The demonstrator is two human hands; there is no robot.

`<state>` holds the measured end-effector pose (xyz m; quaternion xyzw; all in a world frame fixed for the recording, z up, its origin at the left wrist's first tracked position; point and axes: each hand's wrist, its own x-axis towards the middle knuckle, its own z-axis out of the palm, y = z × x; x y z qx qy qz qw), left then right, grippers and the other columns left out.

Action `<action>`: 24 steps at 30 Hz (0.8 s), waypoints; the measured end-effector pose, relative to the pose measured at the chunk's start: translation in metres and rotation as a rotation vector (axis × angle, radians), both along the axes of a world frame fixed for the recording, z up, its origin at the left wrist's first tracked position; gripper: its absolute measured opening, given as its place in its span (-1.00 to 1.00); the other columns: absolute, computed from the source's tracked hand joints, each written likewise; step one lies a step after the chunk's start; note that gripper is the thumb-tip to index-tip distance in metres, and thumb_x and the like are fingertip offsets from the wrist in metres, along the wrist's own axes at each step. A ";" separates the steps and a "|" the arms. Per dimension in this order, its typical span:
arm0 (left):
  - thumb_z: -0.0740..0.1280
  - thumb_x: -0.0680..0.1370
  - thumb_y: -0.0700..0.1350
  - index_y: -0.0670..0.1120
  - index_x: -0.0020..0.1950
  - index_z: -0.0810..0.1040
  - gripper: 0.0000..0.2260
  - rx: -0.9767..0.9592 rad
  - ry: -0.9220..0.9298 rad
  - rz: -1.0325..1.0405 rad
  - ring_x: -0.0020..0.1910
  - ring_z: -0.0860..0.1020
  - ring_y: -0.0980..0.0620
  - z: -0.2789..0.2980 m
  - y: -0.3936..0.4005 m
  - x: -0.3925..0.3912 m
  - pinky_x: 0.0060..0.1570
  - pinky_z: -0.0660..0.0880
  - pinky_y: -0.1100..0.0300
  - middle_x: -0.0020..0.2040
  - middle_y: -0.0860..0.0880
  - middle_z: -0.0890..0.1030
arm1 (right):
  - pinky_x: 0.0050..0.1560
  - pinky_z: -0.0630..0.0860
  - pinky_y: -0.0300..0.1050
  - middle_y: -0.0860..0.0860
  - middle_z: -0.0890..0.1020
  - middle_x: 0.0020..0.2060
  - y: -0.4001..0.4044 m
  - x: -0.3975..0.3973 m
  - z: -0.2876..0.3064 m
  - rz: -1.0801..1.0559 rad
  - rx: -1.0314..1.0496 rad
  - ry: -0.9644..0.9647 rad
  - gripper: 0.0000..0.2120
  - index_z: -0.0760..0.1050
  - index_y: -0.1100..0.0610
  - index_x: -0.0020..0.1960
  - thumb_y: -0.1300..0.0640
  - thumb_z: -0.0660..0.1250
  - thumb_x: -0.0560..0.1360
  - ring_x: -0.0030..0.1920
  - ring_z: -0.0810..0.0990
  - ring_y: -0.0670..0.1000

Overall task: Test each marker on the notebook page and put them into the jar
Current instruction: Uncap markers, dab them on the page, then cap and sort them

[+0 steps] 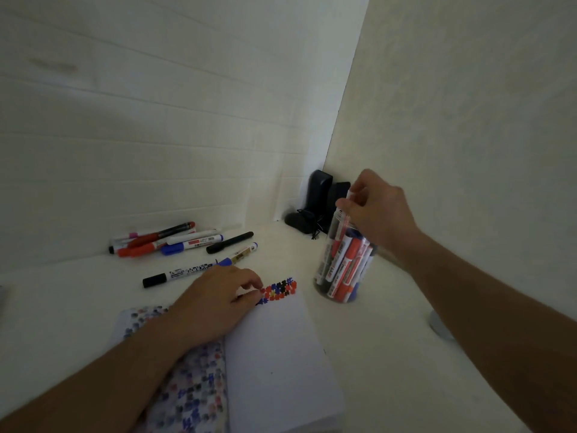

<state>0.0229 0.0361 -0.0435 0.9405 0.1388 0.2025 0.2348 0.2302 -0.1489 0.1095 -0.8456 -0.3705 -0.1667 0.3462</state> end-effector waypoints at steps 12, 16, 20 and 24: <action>0.17 0.60 0.30 0.29 0.51 0.32 -0.53 0.199 0.246 0.266 0.46 0.19 -0.07 -0.005 0.031 0.004 0.43 0.21 -0.05 0.57 0.18 0.25 | 0.04 0.59 0.12 -0.02 0.59 -0.31 0.003 0.024 -0.043 -0.082 -0.283 -0.346 -0.44 0.60 0.05 -0.24 -0.31 0.07 0.61 -0.13 0.54 0.07; 0.15 0.62 0.27 0.27 0.51 0.34 -0.55 0.216 0.267 0.272 0.44 0.19 -0.08 -0.005 0.030 0.004 0.42 0.19 -0.05 0.55 0.16 0.27 | 0.18 0.43 -0.01 0.02 0.59 0.03 0.002 0.015 -0.044 -0.061 -0.064 -0.343 -0.57 0.64 0.06 0.03 -0.22 0.16 0.62 0.10 0.50 0.10; 0.15 0.61 0.24 0.27 0.47 0.38 -0.58 0.265 0.298 0.321 0.40 0.24 -0.11 -0.004 0.029 0.006 0.36 0.23 -0.06 0.47 0.08 0.38 | 0.01 0.44 -0.08 -0.03 0.60 -0.10 0.009 -0.048 -0.047 0.323 0.108 -0.538 -0.84 0.59 0.07 -0.03 0.03 0.29 0.60 -0.07 0.50 0.00; 0.23 0.56 0.25 0.26 0.33 0.50 -0.65 0.237 0.224 0.373 0.23 0.44 -0.07 -0.005 0.034 0.009 0.21 0.40 -0.03 0.21 0.08 0.58 | -0.11 0.55 -0.19 -0.17 0.62 -0.16 0.028 -0.101 -0.070 0.666 -0.451 -0.108 -0.87 0.59 -0.14 0.03 -0.10 0.26 0.62 -0.16 0.57 -0.17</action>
